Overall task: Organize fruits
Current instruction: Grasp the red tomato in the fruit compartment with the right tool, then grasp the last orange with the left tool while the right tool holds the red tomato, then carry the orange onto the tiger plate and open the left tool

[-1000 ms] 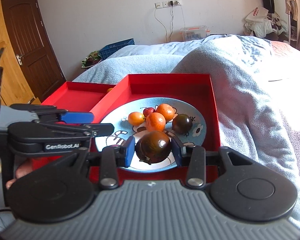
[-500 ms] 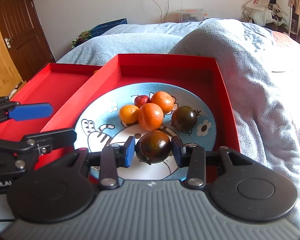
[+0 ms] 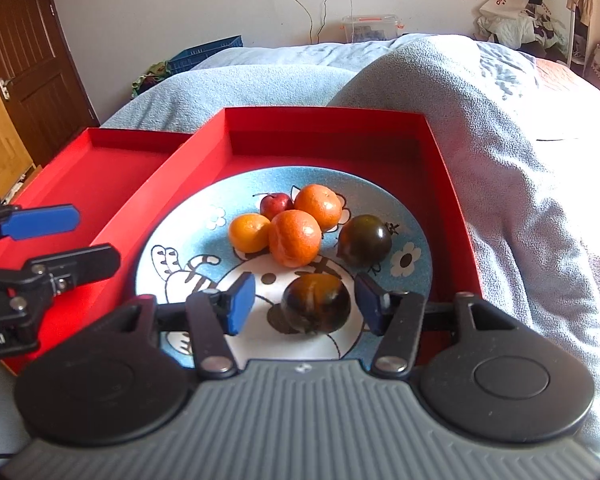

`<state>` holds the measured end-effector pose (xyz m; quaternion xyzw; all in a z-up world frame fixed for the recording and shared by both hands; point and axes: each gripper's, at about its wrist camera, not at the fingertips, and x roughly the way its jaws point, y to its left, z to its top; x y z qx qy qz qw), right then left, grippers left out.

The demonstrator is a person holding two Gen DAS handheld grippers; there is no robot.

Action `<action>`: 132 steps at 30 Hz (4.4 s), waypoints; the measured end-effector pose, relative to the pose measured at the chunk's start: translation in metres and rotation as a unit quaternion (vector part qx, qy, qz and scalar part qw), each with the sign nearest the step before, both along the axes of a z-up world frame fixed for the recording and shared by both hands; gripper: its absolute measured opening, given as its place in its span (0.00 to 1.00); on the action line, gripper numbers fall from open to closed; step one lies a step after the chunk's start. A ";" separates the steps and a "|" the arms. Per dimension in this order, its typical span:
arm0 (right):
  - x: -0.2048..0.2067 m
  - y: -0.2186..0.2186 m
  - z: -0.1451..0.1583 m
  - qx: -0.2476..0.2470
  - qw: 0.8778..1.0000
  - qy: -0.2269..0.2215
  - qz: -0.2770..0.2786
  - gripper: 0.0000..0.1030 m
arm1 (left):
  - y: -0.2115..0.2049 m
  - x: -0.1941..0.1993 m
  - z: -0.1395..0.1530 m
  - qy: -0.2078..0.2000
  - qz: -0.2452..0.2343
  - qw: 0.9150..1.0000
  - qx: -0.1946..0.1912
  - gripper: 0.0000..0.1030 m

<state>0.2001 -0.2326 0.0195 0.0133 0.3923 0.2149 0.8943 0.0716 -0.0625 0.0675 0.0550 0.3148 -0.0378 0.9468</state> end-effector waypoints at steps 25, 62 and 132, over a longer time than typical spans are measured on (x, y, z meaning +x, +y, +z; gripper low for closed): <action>0.052 0.189 0.058 -0.095 0.967 -0.075 0.226 0.49 | 0.144 0.011 -0.016 0.036 0.137 0.990 -0.017 0.66; 0.034 0.191 0.061 -0.097 0.963 -0.099 0.230 0.34 | 0.162 0.008 -0.006 0.034 0.122 0.990 -0.063 0.71; -0.115 0.023 0.103 0.056 0.989 -0.115 0.074 0.34 | 0.113 0.040 0.009 0.000 0.047 0.997 0.053 0.33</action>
